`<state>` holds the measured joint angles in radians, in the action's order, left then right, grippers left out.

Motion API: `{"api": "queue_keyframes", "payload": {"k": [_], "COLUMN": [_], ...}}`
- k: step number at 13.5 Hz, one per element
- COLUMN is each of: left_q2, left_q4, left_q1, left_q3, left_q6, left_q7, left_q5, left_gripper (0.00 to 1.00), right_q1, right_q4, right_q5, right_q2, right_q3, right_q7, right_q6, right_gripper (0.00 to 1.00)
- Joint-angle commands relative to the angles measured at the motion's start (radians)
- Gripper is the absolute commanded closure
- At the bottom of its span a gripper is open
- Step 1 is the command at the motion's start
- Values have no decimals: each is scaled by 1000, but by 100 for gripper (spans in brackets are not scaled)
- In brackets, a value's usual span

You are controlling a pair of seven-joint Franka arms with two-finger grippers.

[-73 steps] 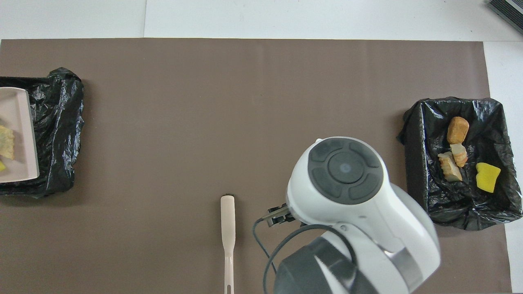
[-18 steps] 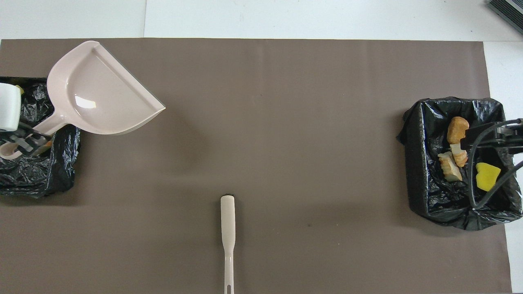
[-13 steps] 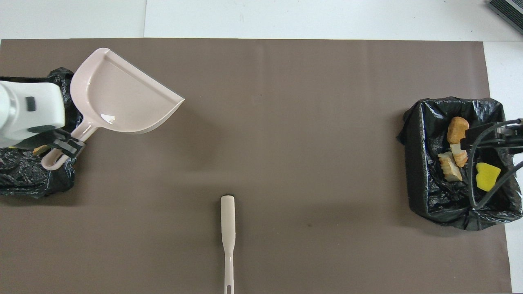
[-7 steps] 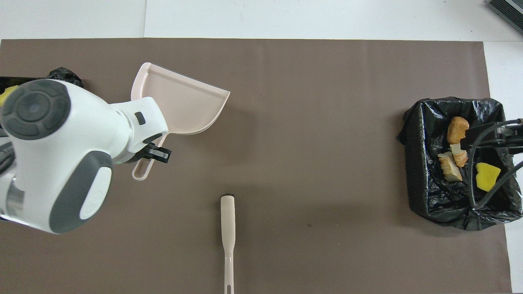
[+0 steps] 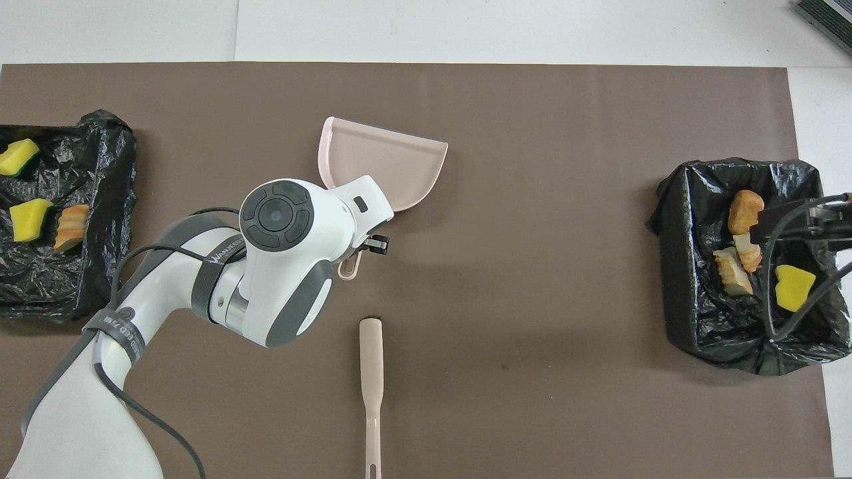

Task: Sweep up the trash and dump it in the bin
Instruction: 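Set the dustpan down on the table with the left gripper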

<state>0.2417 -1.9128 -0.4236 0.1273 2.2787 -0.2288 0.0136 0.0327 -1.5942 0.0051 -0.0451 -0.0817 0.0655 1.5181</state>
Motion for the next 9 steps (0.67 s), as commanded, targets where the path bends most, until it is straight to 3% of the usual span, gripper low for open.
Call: {"api": "queue_keyframes", "payload": {"k": [1,7,8,9], "left_q2": [-13,-4,-5,-6], "left_q4": [-37,-87,-89,-89], "left_q1": [-20,-20,-20,-20], "left_q3": [-20,-20,-20,-21], "left_q6": [31,108,107,104], "left_q7": [-12,-29,-23,-26], "left_q5": [34,39,39,39], "left_gripper": [100,97,60,15], "right_q1": [-7,-7,-7,-7], "right_q4": [-23,-23,-23,-23], "right_q5": [10,10,10,10], "right_q2": [-19,-18,-19,-19], "right_q3": [2,2,2,2], "right_q7": [-33,-33,-33,-33], "right_q6": [17,17,17,17], "right_gripper": [0,0,0,0]}}
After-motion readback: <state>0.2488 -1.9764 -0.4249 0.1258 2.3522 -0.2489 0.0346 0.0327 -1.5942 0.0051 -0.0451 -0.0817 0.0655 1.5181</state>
